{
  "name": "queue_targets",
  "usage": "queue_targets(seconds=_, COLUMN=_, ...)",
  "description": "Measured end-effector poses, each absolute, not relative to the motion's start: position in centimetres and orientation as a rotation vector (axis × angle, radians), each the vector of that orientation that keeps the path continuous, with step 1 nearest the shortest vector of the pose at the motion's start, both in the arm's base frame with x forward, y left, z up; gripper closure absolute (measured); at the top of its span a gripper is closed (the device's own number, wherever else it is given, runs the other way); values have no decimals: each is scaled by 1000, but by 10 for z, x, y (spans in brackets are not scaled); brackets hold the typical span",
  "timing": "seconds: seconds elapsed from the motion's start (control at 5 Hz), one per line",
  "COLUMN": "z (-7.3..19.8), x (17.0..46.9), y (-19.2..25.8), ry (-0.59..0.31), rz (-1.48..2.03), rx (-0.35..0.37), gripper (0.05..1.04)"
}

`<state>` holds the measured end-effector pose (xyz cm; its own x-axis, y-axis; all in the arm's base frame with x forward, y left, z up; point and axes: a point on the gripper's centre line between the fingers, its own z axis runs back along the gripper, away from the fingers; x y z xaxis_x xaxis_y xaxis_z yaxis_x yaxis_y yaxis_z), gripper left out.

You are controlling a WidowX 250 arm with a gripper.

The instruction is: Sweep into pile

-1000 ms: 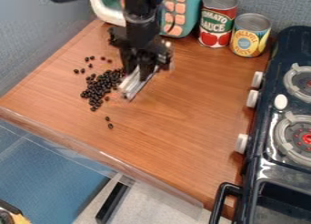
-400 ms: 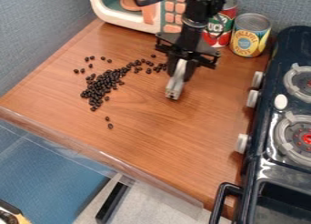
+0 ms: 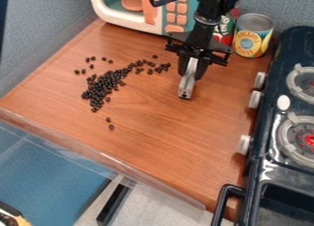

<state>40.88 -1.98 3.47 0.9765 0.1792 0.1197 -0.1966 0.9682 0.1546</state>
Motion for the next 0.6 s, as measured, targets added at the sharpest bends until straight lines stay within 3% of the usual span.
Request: queue_targets(seconds=0.6, z=27, x=399, y=15, ry=-94, rz=274, rx=150, gripper=760)
